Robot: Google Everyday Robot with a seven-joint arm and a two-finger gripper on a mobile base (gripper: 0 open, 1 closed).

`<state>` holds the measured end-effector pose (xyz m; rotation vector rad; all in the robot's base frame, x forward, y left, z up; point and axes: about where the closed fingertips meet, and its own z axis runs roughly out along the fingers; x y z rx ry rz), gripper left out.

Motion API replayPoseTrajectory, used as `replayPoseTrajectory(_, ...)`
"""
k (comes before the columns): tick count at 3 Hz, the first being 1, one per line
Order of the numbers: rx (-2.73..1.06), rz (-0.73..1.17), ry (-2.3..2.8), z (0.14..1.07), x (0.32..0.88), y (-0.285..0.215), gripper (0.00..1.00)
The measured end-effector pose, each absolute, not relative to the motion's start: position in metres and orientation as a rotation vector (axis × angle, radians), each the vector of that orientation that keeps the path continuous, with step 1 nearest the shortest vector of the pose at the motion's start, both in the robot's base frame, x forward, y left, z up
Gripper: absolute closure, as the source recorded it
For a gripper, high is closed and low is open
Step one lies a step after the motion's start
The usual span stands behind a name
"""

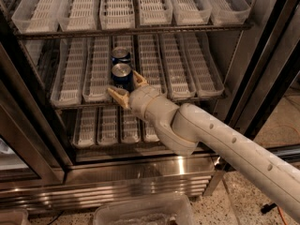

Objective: Pick pepsi can from middle shelf of fridge

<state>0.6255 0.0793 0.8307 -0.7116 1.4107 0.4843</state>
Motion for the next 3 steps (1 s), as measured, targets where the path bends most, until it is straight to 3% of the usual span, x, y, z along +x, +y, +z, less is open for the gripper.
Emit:
replayPoseTrajectory(2, -0.712, 0.484, 1.411, 0.8307, 0.6255, 0.0793, 0.92)
replayPoseTrajectory(3, -0.710, 0.478, 1.408, 0.8364, 0.6203, 0.0768, 1.00)
